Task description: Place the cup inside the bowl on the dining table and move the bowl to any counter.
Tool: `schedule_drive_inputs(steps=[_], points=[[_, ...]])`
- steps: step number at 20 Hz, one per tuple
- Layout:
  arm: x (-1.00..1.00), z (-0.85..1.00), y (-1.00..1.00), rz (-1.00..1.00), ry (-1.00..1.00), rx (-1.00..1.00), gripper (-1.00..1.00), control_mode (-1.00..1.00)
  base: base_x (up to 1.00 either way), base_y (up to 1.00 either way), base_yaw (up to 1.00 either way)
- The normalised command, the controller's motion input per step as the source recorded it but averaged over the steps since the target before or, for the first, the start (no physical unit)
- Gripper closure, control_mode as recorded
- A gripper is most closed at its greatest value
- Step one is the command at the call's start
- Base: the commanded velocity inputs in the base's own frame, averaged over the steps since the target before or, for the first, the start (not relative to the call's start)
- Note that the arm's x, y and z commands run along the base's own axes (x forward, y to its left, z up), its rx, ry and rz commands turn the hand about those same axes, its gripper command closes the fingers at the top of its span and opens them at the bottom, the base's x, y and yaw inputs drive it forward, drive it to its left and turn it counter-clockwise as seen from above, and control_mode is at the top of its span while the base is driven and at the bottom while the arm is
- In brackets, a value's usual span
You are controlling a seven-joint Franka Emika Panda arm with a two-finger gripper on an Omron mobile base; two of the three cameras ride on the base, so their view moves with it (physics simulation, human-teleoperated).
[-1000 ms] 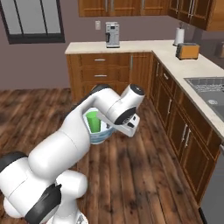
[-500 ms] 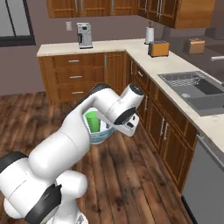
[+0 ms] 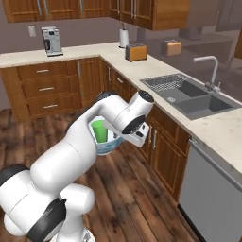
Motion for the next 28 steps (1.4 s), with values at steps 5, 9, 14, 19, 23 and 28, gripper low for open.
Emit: schedule_drive_inputs(steps=[5, 9, 14, 19, 23, 28], points=[[0.00, 0.00, 0.00, 0.00, 0.00, 0.00, 1.00, 1.00, 0.46, -0.10, -0.39], [0.00, 0.00, 0.00, 0.00, 0.00, 0.00, 1.00, 1.00, 0.43, -0.16, -0.39], [0.00, 0.00, 0.00, 0.00, 0.00, 0.00, 1.00, 1.00, 0.34, -0.19, -0.37], [0.00, 0.00, 0.00, 0.00, 0.00, 0.00, 1.00, 1.00, 0.27, -0.05, -0.35], [0.00, 0.00, 0.00, 0.00, 0.00, 0.00, 1.00, 1.00, 0.27, 0.00, -0.32], [0.00, 0.00, 0.00, 0.00, 0.00, 0.00, 1.00, 1.00, 0.26, 0.00, -0.26]])
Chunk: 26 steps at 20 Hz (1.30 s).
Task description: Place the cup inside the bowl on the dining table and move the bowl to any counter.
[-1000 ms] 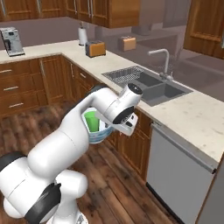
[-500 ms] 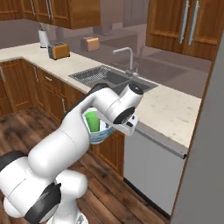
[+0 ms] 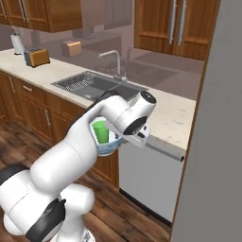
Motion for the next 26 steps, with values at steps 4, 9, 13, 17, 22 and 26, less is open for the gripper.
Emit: schedule_drive_inputs(steps=[4, 9, 13, 17, 22, 26], points=[[0.00, 0.00, 0.00, 0.00, 0.00, 0.00, 1.00, 1.00, 0.23, 0.02, -0.19], [0.00, 0.00, 0.00, 0.00, 0.00, 0.00, 1.00, 1.00, 0.17, 0.24, -0.05], [0.00, 0.00, 0.00, 0.00, 0.00, 0.00, 1.00, 1.00, 0.31, 0.52, 0.00], [0.00, 0.00, 0.00, 0.00, 0.00, 0.00, 1.00, 1.00, 0.46, 0.48, 0.00], [0.00, 0.00, 0.00, 0.00, 0.00, 0.00, 1.00, 1.00, 0.53, 0.20, -0.02], [0.00, 0.00, 0.00, 0.00, 0.00, 0.00, 1.00, 1.00, 0.53, 0.00, -0.11]])
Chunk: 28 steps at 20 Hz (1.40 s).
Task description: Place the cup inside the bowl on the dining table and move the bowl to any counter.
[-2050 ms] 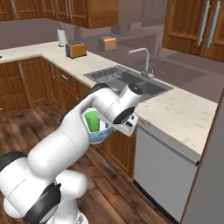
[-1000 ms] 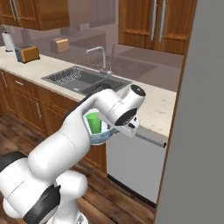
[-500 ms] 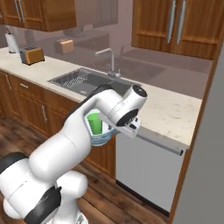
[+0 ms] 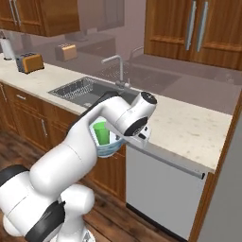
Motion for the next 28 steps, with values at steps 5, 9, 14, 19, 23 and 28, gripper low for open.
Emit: schedule_drive_inputs(steps=[5, 9, 14, 19, 23, 28], points=[[0.00, 0.00, 0.00, 0.00, 0.00, 0.00, 1.00, 1.00, 0.38, 0.00, -0.18], [0.00, 0.00, 0.00, 0.00, 0.00, 0.00, 1.00, 1.00, 0.29, 0.00, -0.22], [0.00, 0.00, 0.00, 0.00, 0.00, 0.00, 1.00, 1.00, 0.18, 0.01, -0.24], [0.00, 0.00, 0.00, 0.00, 0.00, 0.00, 1.00, 1.00, 0.29, 0.06, -0.25], [0.00, 0.00, 0.00, 0.00, 0.00, 0.00, 1.00, 1.00, 0.39, 0.03, -0.24], [0.00, 0.00, 0.00, 0.00, 0.00, 0.00, 1.00, 1.00, 0.55, 0.00, -0.23]])
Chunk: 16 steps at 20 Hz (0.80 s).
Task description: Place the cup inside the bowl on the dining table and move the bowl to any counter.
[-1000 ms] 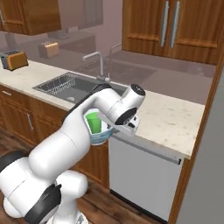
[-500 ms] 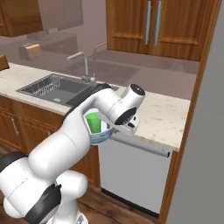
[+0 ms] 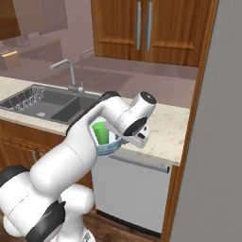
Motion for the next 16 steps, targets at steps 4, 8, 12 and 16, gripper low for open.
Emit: schedule_drive_inputs(steps=[4, 8, 12, 16], points=[[0.00, 0.00, 0.00, 0.00, 0.00, 0.00, 1.00, 1.00, 0.56, 0.00, -0.20], [0.00, 0.00, 0.00, 0.00, 0.00, 0.00, 1.00, 1.00, 0.47, 0.08, -0.17], [0.00, 0.00, 0.00, 0.00, 0.00, 0.00, 1.00, 1.00, 0.32, 0.26, -0.13], [0.00, 0.00, 0.00, 0.00, 0.00, 0.00, 1.00, 1.00, 0.24, 0.32, -0.11]])
